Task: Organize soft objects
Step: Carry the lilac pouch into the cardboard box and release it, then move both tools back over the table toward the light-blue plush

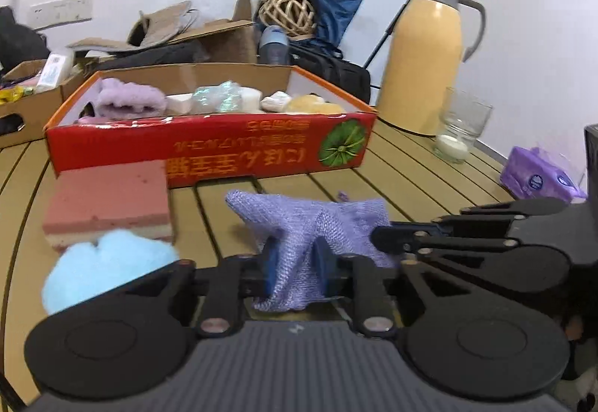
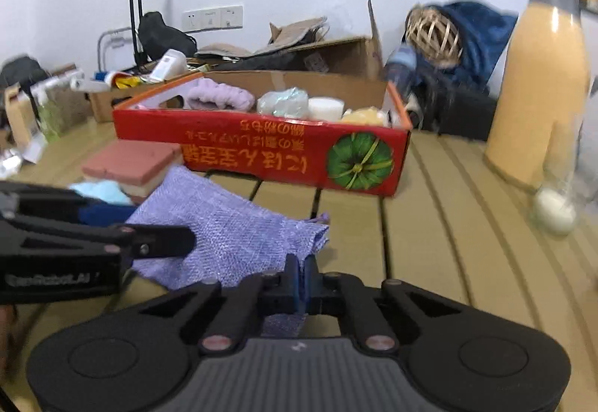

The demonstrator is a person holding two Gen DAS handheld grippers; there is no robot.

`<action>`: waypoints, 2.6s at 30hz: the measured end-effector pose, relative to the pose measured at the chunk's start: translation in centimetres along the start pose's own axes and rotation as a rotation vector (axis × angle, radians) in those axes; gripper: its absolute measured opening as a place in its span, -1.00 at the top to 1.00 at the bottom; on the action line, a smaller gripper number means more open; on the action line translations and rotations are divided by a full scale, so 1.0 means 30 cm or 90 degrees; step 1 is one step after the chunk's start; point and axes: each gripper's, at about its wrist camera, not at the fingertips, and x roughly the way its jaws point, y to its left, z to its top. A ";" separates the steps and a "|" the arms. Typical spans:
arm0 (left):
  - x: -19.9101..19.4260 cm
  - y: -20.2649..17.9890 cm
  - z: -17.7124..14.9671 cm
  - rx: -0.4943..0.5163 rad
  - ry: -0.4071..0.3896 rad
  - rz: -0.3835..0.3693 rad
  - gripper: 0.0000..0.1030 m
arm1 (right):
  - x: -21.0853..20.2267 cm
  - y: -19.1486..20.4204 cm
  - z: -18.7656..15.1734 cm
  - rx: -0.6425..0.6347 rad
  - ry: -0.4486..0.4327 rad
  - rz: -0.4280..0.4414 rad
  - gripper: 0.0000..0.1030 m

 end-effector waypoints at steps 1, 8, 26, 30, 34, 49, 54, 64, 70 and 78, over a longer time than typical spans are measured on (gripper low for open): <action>-0.003 -0.006 -0.001 0.007 -0.005 0.002 0.78 | -0.003 0.002 -0.003 -0.003 -0.004 -0.003 0.96; -0.097 0.029 0.074 -0.048 -0.040 -0.032 0.83 | -0.100 -0.025 0.051 0.056 -0.070 0.080 0.96; 0.283 0.641 0.513 -0.157 0.072 0.090 0.20 | 0.752 0.179 0.715 -0.014 0.165 0.077 0.93; 0.162 0.590 0.545 -0.093 0.030 0.106 0.08 | 0.752 0.166 0.685 0.010 0.221 0.108 0.67; 0.015 0.523 0.596 -0.053 -0.013 0.118 0.00 | 0.630 0.163 0.695 0.005 0.193 0.067 0.41; -0.618 0.194 0.559 -0.044 -0.196 0.185 -0.75 | -0.345 0.006 0.768 -0.043 -0.089 -0.020 -0.37; -0.782 0.039 0.233 -0.079 -0.278 0.193 -0.99 | -0.617 0.050 0.397 -0.007 -0.229 -0.017 -0.61; -0.926 -0.178 -0.305 -0.063 -0.229 0.208 -1.00 | -0.819 0.214 -0.234 0.038 -0.218 -0.016 -0.77; -0.870 -0.129 -0.331 -0.091 -0.188 0.212 -1.00 | -0.799 0.241 -0.295 0.040 -0.189 0.003 -0.77; -0.724 0.007 -0.274 -0.128 -0.153 0.207 -1.00 | -0.673 0.233 -0.271 0.068 -0.144 0.027 -0.68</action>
